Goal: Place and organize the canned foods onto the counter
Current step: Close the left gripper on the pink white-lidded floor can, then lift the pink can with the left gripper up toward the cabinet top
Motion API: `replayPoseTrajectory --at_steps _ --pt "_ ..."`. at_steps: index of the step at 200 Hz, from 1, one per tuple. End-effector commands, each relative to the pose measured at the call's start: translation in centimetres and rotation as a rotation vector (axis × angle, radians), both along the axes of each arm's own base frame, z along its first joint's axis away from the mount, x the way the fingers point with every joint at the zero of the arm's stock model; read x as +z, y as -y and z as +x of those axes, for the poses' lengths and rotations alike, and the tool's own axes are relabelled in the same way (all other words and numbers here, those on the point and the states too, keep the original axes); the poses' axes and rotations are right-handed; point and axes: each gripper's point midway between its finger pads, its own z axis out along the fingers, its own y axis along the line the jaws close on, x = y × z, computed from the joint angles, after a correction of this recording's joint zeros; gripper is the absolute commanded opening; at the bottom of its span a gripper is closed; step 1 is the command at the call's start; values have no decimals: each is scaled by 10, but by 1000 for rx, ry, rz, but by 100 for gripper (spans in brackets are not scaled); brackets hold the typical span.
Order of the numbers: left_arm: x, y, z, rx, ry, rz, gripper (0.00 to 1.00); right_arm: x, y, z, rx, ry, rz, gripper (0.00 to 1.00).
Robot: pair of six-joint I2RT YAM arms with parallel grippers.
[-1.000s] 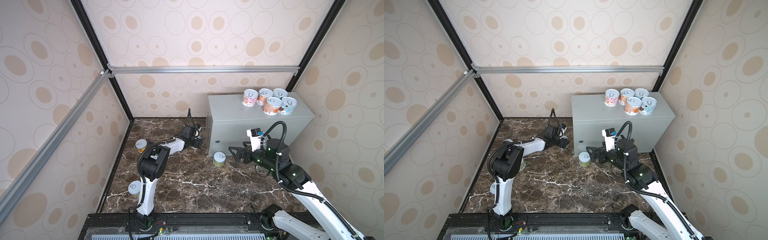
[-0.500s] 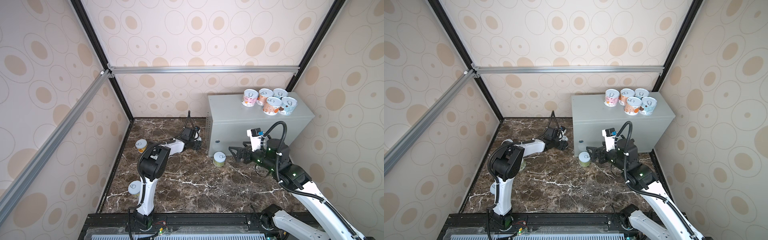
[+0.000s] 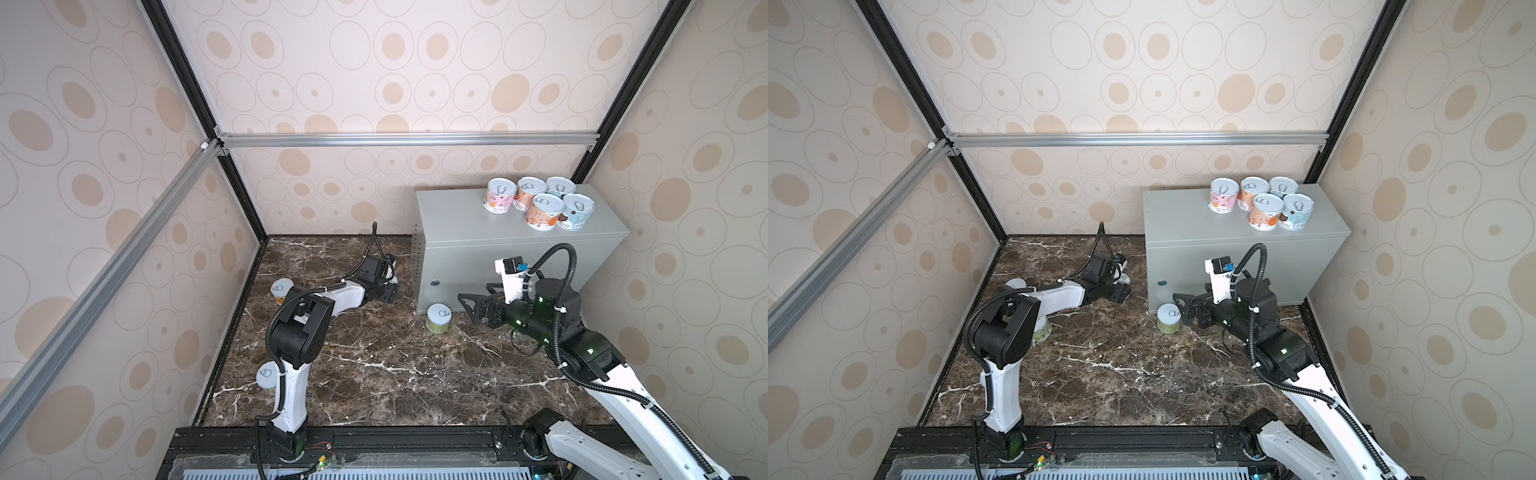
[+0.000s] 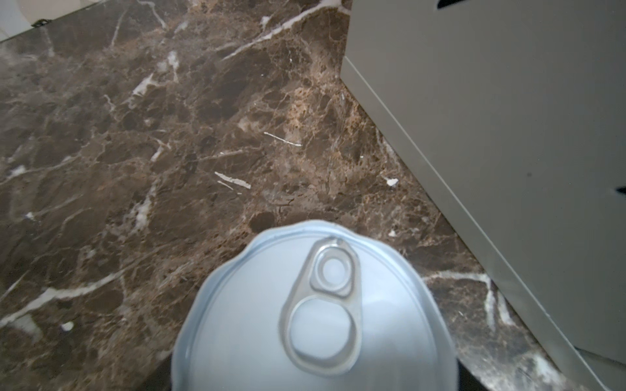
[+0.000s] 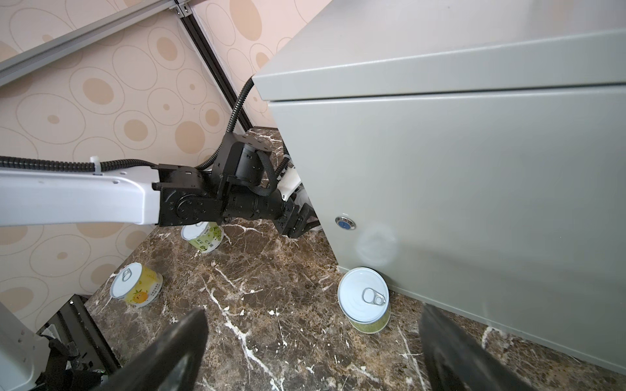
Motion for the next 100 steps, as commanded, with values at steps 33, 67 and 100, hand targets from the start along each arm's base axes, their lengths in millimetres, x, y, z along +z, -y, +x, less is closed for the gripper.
replayPoseTrajectory --at_steps 33,67,100 --pt "80 -6 7 36 141 -53 63 -1 -3 -3 17 -8 8 99" --pt "103 -14 -1 43 157 -48 63 0 -3 -4 20 -10 8 99" --pt "128 -25 -13 78 168 -73 63 -1 -4 -4 21 -12 11 99"
